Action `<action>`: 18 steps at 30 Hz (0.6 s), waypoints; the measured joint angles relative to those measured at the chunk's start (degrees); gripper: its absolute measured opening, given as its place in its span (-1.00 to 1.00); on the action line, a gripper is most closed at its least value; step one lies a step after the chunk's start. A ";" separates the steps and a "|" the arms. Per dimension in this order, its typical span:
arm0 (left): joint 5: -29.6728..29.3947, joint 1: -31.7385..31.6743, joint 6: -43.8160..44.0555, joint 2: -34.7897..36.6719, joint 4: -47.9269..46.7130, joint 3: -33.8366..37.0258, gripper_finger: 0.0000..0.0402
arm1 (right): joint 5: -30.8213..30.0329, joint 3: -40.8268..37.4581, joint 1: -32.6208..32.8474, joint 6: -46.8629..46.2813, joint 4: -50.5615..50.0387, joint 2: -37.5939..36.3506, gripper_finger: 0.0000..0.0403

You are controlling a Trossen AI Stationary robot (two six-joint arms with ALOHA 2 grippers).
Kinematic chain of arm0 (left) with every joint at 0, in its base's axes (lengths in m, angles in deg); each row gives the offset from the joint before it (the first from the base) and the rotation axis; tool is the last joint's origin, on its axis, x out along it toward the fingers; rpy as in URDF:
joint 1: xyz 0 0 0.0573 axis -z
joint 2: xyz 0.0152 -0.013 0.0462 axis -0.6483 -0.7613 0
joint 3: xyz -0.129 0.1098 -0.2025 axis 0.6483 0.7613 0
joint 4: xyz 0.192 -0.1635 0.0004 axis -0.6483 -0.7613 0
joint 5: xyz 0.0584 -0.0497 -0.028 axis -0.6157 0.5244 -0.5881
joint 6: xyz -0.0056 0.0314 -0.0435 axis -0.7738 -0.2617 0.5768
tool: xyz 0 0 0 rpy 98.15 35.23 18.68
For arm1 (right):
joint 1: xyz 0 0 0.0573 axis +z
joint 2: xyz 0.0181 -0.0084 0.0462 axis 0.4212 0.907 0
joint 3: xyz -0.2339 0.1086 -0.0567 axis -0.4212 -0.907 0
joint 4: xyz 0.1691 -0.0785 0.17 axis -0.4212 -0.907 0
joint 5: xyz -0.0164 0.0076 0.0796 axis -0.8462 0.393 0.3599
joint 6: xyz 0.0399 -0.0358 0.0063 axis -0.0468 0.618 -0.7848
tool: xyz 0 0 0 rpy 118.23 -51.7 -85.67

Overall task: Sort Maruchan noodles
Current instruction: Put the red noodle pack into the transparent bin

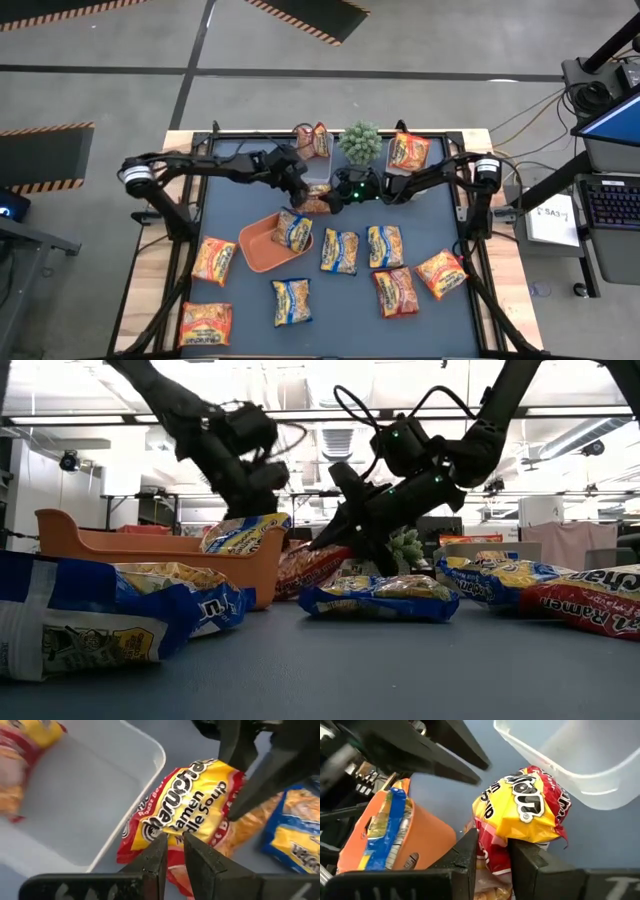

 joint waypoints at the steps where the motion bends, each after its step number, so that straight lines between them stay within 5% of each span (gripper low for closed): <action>1: -0.34 0.00 -0.62 1.32 -0.97 0.00 -0.77 | 0.00 0.00 0.00 0.37 -0.26 -0.38 -0.64; 18: -0.24 3.64 -9.20 22.26 1.43 3.10 -0.77 | 1.05 4.72 -0.24 14.52 -18.57 -16.54 -0.65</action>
